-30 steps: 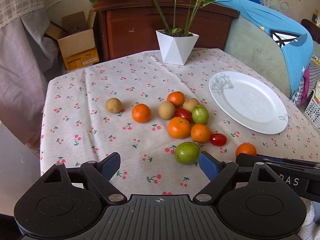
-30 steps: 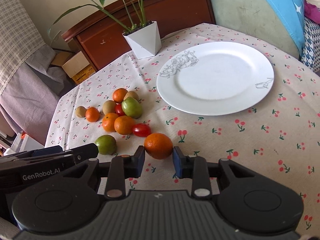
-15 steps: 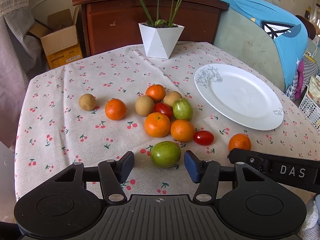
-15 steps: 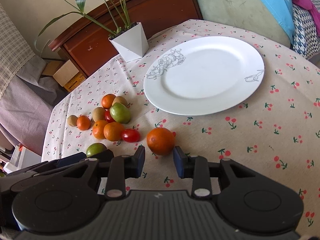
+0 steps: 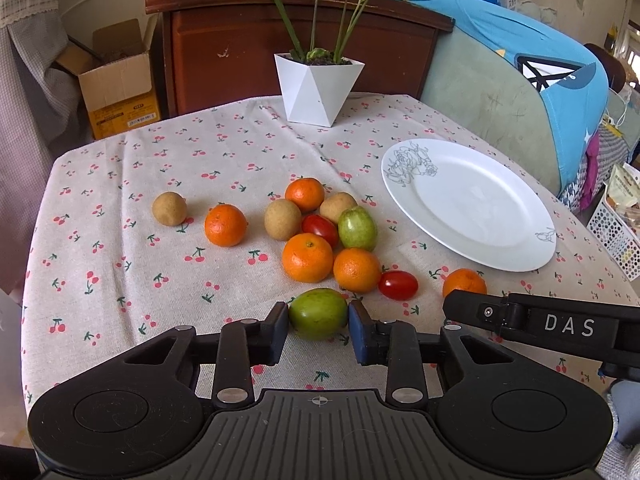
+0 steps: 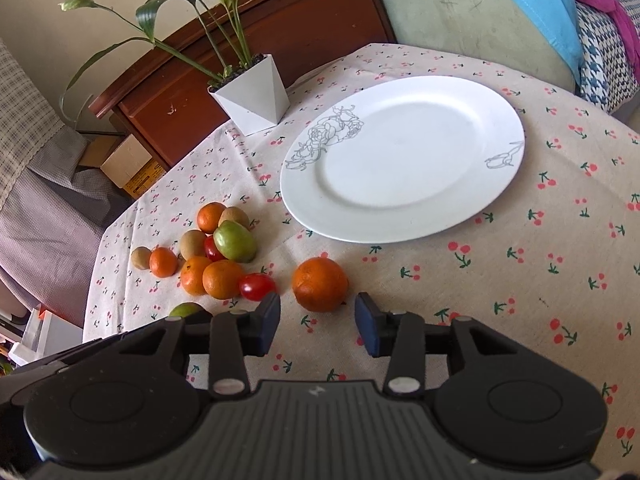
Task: Organize fruits
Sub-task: 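Grasp a large orange with the right tool while the left tool grasps a green tomato, then carry both fruits onto the white plate and open both tools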
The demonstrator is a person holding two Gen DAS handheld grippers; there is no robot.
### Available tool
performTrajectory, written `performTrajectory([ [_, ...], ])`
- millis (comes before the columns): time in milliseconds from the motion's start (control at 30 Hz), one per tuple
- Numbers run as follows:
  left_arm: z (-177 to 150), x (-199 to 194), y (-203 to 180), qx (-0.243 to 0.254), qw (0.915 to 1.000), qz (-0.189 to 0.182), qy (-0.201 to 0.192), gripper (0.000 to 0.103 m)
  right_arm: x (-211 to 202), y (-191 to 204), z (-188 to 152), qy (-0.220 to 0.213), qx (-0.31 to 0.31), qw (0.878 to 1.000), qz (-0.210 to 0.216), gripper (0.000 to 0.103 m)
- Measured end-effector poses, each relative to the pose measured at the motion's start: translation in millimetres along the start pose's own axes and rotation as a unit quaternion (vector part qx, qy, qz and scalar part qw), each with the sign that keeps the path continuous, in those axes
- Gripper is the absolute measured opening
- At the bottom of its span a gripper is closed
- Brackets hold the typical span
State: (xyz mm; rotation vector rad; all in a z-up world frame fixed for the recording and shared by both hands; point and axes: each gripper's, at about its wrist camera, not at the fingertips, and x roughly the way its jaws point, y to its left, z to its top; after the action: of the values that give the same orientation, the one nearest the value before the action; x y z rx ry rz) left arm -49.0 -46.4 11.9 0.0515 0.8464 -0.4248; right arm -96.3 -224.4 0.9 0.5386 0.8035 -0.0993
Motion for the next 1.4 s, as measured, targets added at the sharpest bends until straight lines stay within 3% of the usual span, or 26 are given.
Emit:
performTrajectory([
  [133,0.5,-1.3,0.8,-0.003,1.0000,-0.001,-0.003,0.030,3.2,4.0,0.3,-0.006,-0.016,1.000,-0.003,0.043],
  [233,1.4,-3.9,0.0,-0.005,1.0000,-0.003,-0.008,0.030,4.9,7.6,-0.7,-0.007,-0.037,0.999,-0.014,0.029],
  [400,5.6,-8.8,-1.9,-0.012,0.9997,-0.013,-0.017,0.030,0.3,5.4,1.9,-0.009,-0.023,1.000,-0.002,0.028],
  [800,34.6,-8.0,-25.5,-0.003,0.9971,-0.058,-0.049,0.030,-25.1,-20.5,30.8,-0.081,0.042,0.996,-0.012,0.028],
  [1400,57.9,43.0,-58.5,0.010,0.9926,-0.115,-0.039,0.030,-14.2,-49.5,40.4,-0.086,0.096,0.991,-0.034,0.029],
])
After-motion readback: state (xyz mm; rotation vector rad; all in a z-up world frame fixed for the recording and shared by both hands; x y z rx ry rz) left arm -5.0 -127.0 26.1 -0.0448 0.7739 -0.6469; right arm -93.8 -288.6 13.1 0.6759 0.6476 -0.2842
